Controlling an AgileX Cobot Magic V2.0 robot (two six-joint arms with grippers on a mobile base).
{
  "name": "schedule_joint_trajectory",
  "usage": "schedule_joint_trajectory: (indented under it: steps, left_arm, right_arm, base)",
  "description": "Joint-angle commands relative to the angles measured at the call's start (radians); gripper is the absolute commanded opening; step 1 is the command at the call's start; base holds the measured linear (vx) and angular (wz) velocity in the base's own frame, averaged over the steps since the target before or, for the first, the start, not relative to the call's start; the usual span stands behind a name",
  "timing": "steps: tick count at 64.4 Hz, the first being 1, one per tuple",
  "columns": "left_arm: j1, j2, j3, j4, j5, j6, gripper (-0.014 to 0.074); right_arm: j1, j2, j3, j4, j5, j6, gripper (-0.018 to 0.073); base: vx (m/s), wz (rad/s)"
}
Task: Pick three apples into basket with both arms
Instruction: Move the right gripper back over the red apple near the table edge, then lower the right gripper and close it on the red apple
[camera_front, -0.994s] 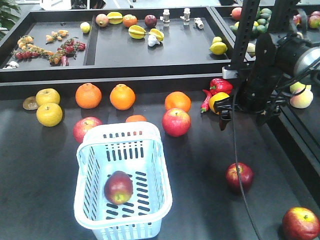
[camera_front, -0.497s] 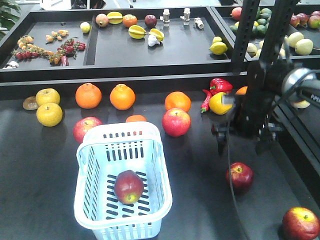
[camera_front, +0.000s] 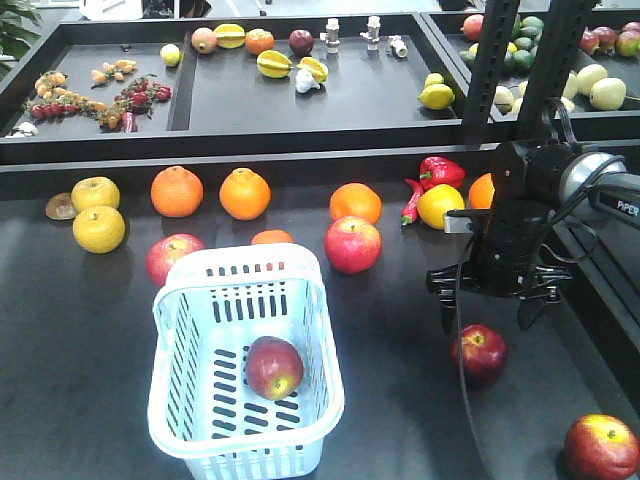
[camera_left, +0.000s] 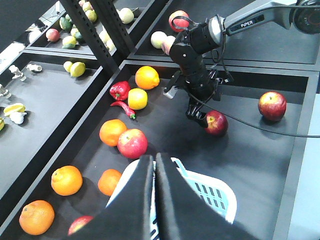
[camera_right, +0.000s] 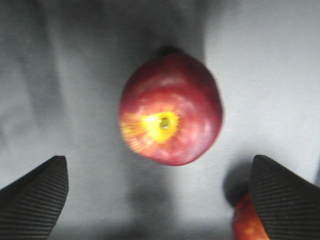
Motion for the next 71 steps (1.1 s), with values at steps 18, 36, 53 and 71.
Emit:
schedule_joint_trajectory:
  steps: [18,36,53,71]
  left_arm:
    - [-0.006,-0.005,-0.024,-0.020,-0.053,-0.004,-0.0006]
    - [-0.006,-0.005,-0.024,-0.020,-0.053,-0.004,-0.0006]
    - [-0.006,-0.005,-0.024,-0.020,-0.053,-0.004,-0.0006]
    - [-0.006,-0.005,-0.024,-0.020,-0.053,-0.004,-0.0006]
  right_arm:
    - [-0.007,-0.012,-0.019,-0.019,0.064,-0.005,0.0700]
    - [-0.007,0.012,-0.019,-0.020,0.056,-0.005,0.0694]
    - [-0.007,0.052,-0.019,-0.020,0.051,-0.005,0.0687]
    - [-0.007,0.115,-0.019,-0.023,0.011,-0.001,0.0661]
  base:
    - [0.00,0.00]
    - [0.00,0.00]
    - [0.00,0.00]
    - [0.00,0.00]
